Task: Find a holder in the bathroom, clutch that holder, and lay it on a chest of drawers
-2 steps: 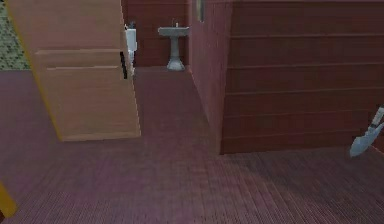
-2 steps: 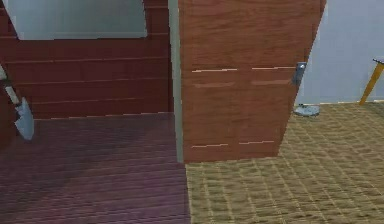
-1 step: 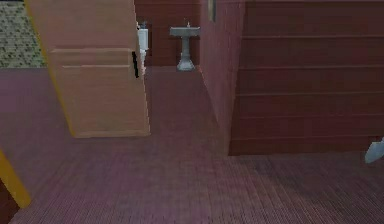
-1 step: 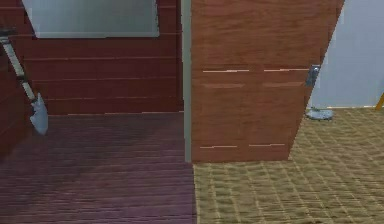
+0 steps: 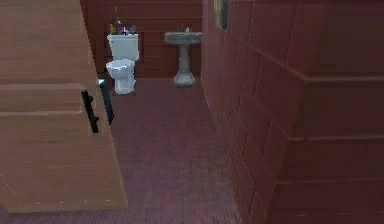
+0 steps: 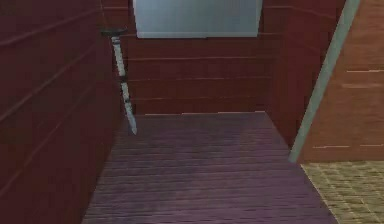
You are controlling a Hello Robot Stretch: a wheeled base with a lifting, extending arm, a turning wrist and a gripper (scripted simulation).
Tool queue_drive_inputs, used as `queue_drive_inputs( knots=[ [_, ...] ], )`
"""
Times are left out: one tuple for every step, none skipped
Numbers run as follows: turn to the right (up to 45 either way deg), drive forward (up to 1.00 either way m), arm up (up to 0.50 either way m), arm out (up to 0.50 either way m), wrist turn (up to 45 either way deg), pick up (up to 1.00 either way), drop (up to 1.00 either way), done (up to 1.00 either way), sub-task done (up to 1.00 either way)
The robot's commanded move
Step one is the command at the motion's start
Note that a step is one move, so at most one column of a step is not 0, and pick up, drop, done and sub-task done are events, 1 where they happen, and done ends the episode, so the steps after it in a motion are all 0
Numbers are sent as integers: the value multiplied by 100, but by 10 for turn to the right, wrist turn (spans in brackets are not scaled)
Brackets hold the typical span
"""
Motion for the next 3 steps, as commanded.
queue_drive_inputs(
  knots=[
    [0,100,0,0,0,0,0,0,0],
    [-60,0,0,0,0,0,0,0,0],
    [0,35,0,0,0,0,0,0,0]
  ],
)
